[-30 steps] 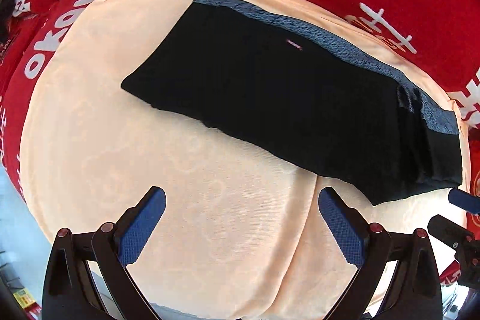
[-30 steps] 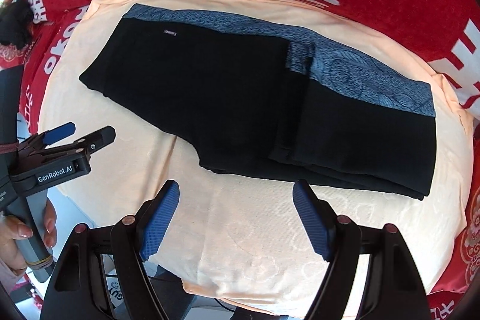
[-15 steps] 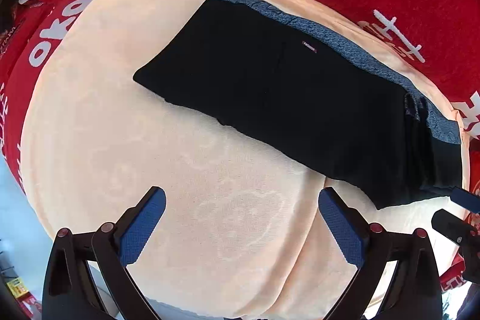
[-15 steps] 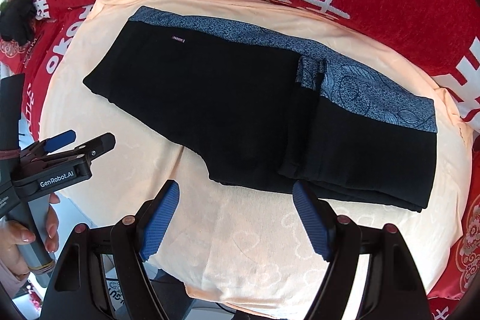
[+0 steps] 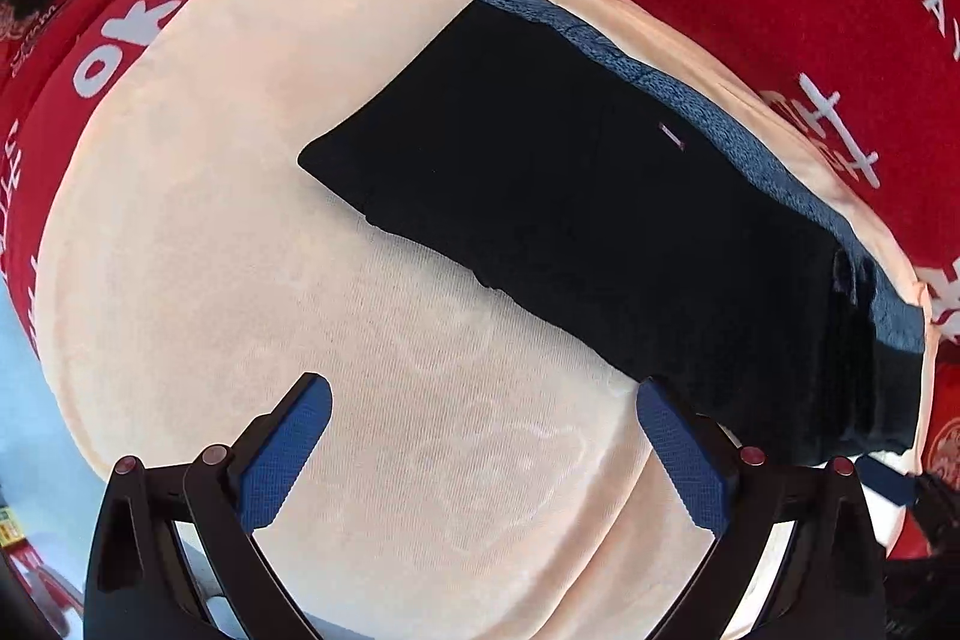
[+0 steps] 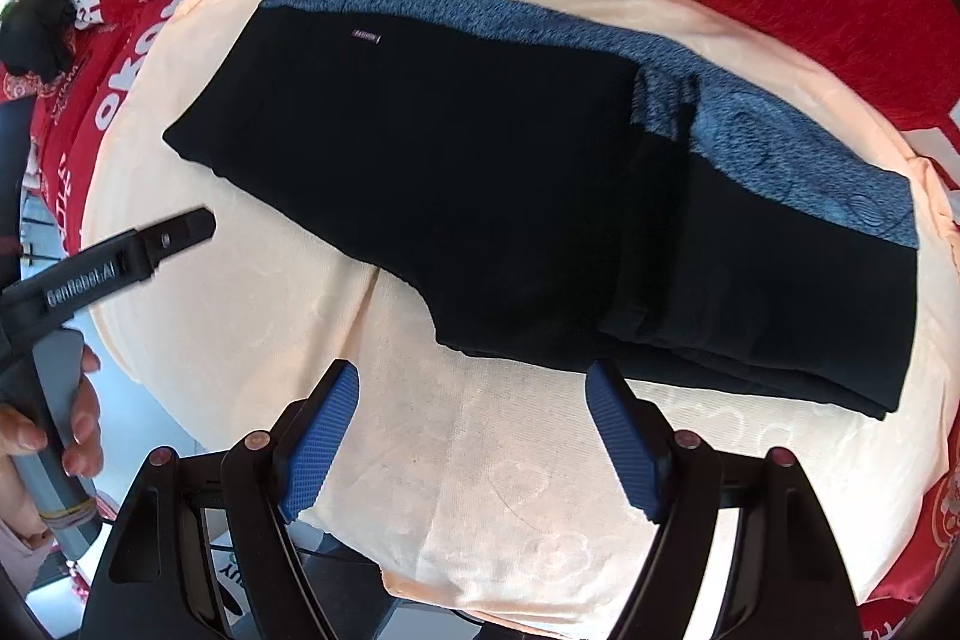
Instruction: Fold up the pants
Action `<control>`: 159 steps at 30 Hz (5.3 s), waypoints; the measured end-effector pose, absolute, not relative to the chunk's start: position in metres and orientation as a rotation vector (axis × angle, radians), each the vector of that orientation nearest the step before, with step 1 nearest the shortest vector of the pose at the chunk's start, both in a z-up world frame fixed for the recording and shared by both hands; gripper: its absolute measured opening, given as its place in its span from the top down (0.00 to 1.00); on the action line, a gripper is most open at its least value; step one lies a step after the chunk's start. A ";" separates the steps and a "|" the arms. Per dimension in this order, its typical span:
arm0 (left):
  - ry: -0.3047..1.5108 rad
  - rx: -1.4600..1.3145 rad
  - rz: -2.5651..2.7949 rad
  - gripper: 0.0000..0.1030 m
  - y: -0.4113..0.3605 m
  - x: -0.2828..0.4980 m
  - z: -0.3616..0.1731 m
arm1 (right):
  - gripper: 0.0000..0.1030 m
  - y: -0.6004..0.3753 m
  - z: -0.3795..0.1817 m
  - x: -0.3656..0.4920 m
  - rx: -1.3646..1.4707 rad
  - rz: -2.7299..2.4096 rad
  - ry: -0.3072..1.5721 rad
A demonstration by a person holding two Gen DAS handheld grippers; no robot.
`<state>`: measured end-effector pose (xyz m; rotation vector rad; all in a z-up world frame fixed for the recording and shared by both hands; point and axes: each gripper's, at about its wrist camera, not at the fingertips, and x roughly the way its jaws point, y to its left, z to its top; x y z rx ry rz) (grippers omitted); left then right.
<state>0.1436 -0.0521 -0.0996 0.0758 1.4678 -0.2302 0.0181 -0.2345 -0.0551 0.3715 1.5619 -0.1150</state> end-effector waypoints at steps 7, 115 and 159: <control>1.462 0.081 -0.231 0.01 -0.049 0.148 -0.104 | 0.21 -0.230 -0.061 0.020 0.381 -0.106 1.573; 0.890 0.528 -0.438 0.58 -0.172 0.122 -0.042 | 0.82 -0.200 -0.046 0.244 0.579 0.401 1.686; 1.079 0.611 -0.865 0.14 -0.352 -0.026 -0.038 | 0.81 -0.511 -0.080 -0.118 0.954 -0.024 1.241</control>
